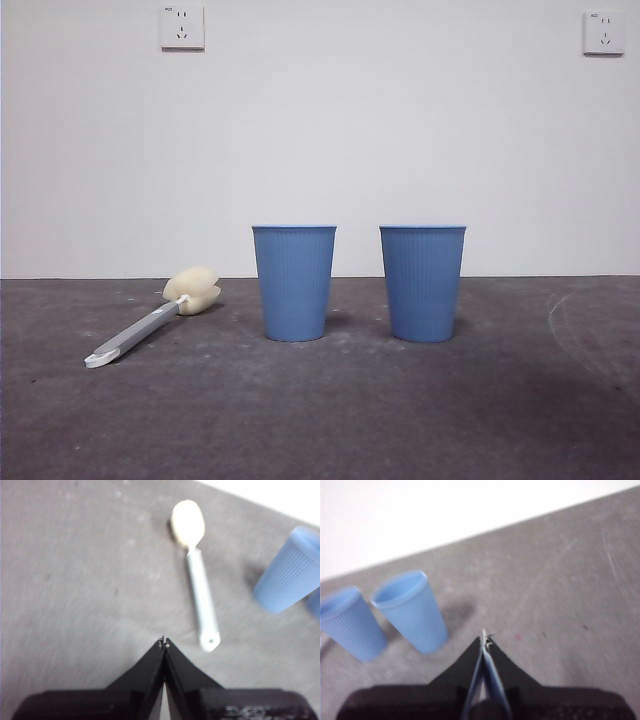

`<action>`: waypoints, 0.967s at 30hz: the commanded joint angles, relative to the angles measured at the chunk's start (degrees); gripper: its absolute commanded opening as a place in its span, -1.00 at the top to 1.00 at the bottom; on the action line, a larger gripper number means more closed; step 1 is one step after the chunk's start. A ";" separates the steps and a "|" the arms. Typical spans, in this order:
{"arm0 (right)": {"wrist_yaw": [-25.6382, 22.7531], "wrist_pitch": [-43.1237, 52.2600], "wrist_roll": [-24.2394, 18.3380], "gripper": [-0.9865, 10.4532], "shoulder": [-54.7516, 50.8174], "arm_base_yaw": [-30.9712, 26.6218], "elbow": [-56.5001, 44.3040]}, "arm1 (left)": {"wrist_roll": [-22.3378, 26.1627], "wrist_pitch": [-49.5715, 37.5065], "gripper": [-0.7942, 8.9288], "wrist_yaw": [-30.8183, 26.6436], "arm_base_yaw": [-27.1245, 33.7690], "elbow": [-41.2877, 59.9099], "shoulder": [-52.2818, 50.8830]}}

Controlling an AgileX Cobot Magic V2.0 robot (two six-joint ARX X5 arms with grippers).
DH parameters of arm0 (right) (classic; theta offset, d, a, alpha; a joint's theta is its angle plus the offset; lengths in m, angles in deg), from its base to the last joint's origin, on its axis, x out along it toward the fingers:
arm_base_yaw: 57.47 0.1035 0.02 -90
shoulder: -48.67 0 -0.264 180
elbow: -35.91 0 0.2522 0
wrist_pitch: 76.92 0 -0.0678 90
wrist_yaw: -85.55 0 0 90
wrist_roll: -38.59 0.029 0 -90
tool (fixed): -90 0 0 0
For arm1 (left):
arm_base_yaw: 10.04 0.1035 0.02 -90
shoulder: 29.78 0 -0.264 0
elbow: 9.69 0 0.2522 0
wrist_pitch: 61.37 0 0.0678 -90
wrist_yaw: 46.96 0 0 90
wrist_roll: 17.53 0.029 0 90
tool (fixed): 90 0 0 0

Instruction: Pick up the cup brush,pick up the cup,insert the brush into the cup,clean the cup,put the cup brush back,put the cup back to the fixed position on the table

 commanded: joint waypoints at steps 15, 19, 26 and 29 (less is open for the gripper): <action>12.35 -25.20 -14.21 0.85 15.98 -0.04 28.92 | 7.02 27.45 0.85 8.74 -0.20 -28.68 5.64; 13.44 -34.62 -20.06 0.85 21.42 -0.04 35.65 | 10.58 34.95 0.85 9.81 -0.61 -33.88 7.96; 15.67 -43.63 -24.48 0.85 28.72 0.00 44.13 | 13.99 42.69 0.85 10.34 -2.64 -38.64 11.10; 15.82 -43.89 -24.46 0.83 31.32 0.02 46.23 | 14.08 44.00 0.85 10.36 -3.85 -39.34 12.61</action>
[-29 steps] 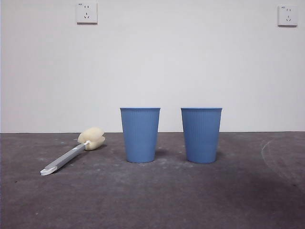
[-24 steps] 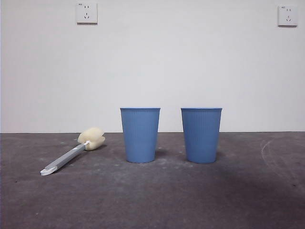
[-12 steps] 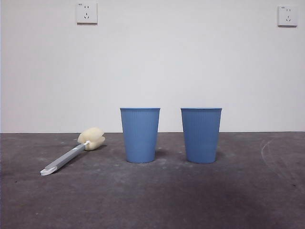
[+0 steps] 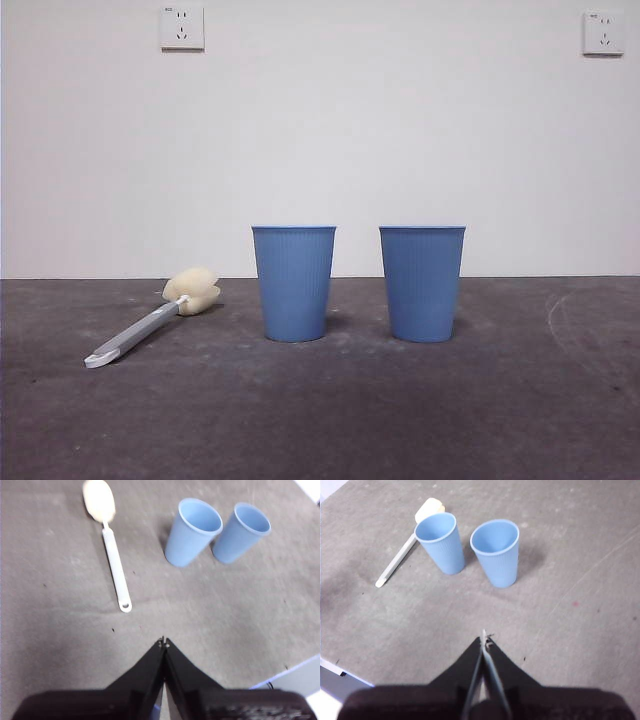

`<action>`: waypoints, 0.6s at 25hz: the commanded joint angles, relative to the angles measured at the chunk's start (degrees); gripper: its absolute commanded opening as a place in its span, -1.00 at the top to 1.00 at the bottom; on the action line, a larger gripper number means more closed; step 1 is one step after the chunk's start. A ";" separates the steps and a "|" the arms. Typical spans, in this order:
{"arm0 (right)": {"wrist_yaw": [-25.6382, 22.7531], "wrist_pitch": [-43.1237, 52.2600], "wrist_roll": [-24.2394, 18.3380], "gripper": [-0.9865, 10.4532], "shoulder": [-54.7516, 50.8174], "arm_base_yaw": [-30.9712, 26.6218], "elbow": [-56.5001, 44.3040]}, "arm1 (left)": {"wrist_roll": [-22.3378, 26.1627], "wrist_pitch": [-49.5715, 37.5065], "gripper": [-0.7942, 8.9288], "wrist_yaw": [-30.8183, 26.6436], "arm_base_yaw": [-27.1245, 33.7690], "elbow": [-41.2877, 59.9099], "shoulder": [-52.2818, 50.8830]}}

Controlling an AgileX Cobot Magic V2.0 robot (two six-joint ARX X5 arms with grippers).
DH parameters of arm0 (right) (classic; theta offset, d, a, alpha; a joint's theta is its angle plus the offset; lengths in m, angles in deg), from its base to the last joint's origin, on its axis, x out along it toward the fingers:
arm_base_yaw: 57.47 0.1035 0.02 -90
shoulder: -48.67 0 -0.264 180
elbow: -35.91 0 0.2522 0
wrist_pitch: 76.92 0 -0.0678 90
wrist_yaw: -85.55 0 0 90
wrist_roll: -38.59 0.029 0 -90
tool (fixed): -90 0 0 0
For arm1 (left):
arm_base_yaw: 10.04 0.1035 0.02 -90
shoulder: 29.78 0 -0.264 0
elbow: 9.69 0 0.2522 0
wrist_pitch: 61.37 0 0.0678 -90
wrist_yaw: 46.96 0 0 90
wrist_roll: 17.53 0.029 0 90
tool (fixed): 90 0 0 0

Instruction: Pick up the cup brush,pick up the cup,insert the brush into the cup,clean the cup,put the cup brush back,put the cup back to the fixed position on the table

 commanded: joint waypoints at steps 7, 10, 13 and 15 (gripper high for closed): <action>3.13 -0.33 0.15 -0.05 2.32 0.07 0.76 | 0.90 0.00 -0.30 5.49 -1.55 -1.90 4.07; 3.15 -0.33 1.11 -0.22 2.32 0.07 0.76 | 0.92 -0.02 -0.46 5.66 -1.57 -4.76 6.45; 3.15 -0.33 1.20 -0.22 2.32 0.07 0.76 | 1.18 -0.04 -0.46 5.64 -1.57 -7.50 9.92; 3.17 -0.28 1.20 -0.22 2.32 0.07 0.76 | 1.75 -0.07 -0.46 5.66 -1.66 -8.61 12.57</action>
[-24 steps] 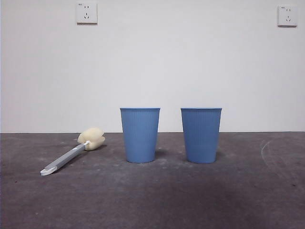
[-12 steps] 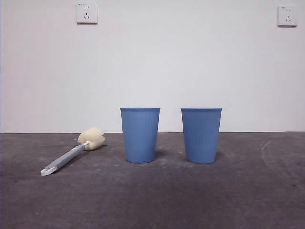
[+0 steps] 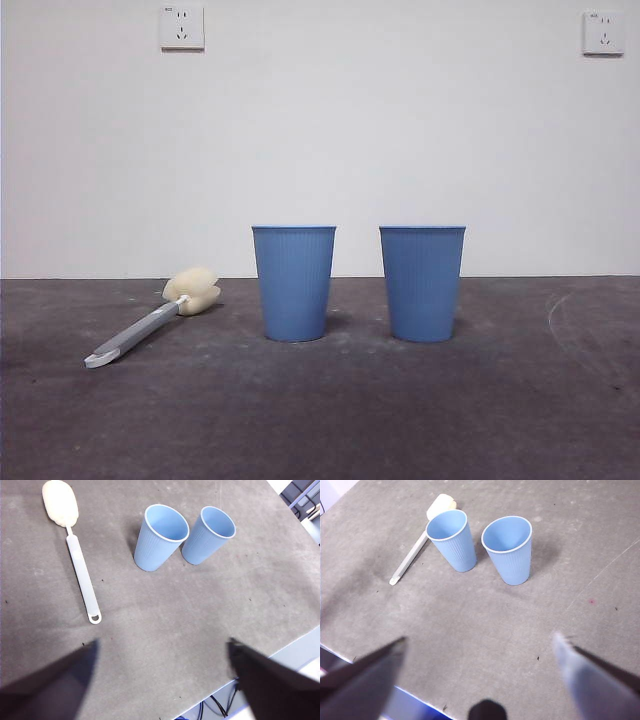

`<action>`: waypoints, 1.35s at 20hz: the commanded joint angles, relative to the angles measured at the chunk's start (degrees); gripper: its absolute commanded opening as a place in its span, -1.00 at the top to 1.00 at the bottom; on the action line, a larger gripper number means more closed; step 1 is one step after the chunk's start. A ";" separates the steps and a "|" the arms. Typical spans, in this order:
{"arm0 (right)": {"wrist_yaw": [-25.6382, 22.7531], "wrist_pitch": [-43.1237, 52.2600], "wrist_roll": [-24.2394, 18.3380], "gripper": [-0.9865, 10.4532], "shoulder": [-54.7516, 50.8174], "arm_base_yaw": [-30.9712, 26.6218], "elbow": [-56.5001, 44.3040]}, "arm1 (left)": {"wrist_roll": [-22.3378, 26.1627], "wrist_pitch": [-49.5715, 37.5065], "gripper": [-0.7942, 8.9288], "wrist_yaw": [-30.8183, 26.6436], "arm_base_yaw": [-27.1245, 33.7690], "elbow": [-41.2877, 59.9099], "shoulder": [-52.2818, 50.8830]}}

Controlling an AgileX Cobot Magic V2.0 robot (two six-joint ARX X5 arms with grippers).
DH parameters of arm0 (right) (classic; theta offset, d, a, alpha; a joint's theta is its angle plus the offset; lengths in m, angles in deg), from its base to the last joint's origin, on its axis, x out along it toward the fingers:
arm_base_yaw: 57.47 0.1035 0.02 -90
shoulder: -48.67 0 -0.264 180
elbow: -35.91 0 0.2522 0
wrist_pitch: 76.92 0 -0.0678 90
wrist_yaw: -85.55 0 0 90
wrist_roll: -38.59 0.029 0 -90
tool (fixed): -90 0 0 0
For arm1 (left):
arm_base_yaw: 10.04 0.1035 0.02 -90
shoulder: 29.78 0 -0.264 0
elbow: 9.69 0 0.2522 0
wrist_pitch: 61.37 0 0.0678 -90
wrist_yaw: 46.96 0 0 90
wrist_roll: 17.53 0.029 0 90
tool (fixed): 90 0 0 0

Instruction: Pick up the cup brush,pick up the cup,insert the brush into the cup,clean the cup,put the cup brush back,put the cup back to the fixed position on the table

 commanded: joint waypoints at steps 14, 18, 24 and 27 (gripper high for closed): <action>1.25 0.70 0.87 -0.22 2.82 0.04 0.20 | 1.38 -20.81 -0.45 -21.40 -14.62 -0.61 36.83; 1.27 0.70 0.87 -0.22 3.74 0.04 0.20 | -0.02 -27.69 -0.45 -28.83 -18.21 -0.61 45.83; 1.27 0.79 0.87 -0.22 3.80 0.04 0.20 | -2.67 -31.02 -0.45 -33.18 -19.17 -2.99 54.34; 1.27 0.79 0.87 -0.22 3.80 0.04 0.20 | -4.42 -31.10 -0.45 -33.00 -19.61 -4.98 57.00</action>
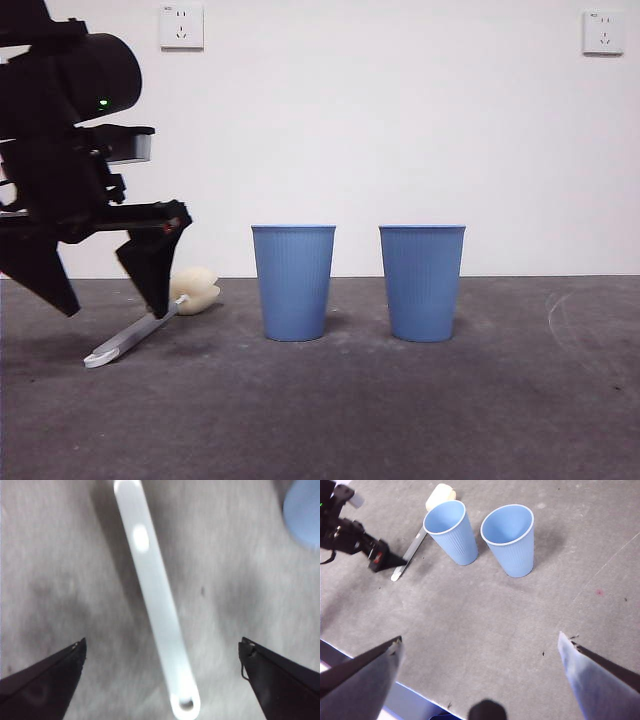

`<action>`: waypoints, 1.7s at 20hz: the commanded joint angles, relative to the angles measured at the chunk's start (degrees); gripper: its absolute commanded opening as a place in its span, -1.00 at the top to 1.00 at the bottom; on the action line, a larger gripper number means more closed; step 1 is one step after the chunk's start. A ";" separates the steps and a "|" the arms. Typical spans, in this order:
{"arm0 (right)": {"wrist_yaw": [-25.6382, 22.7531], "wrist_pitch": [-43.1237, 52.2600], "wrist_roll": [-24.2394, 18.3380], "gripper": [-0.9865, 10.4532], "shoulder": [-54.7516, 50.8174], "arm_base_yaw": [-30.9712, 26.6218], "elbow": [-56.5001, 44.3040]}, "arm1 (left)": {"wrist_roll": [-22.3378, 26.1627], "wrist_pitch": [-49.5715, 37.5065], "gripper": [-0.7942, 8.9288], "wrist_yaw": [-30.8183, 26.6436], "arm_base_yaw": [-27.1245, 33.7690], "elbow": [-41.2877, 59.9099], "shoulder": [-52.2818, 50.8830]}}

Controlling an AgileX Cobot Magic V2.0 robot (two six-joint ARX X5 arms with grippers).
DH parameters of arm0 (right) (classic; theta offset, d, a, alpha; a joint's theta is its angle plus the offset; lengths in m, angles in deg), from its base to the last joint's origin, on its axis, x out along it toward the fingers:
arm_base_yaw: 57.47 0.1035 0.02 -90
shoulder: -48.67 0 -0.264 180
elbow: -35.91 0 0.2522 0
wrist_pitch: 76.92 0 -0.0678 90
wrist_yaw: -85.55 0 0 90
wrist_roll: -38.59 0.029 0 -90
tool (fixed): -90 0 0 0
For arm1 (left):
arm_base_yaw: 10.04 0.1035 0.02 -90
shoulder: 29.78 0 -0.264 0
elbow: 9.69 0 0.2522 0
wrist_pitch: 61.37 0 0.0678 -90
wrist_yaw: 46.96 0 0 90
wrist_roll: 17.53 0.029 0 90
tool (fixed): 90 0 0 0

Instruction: Pick up the cup brush,pick up the cup,insert the brush into the cup,clean the cup,put the cup brush back,put the cup back to the fixed position on the table

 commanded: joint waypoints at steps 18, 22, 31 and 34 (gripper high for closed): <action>0.22 0.33 0.24 -0.22 -0.02 0.07 0.09 | -6.16 2.54 -0.12 -1.46 -3.08 -0.70 4.04; 0.22 0.28 1.07 -0.22 -0.04 0.07 0.09 | -8.85 3.23 -0.12 -1.33 -3.08 -0.70 5.79; 0.20 0.33 1.07 -0.21 -0.02 0.07 0.09 | -9.03 4.17 0.66 -1.22 -3.43 -0.70 6.29; 0.17 0.35 1.07 -0.21 -0.02 0.07 0.09 | -9.01 4.50 0.73 -1.22 -3.43 -0.70 5.38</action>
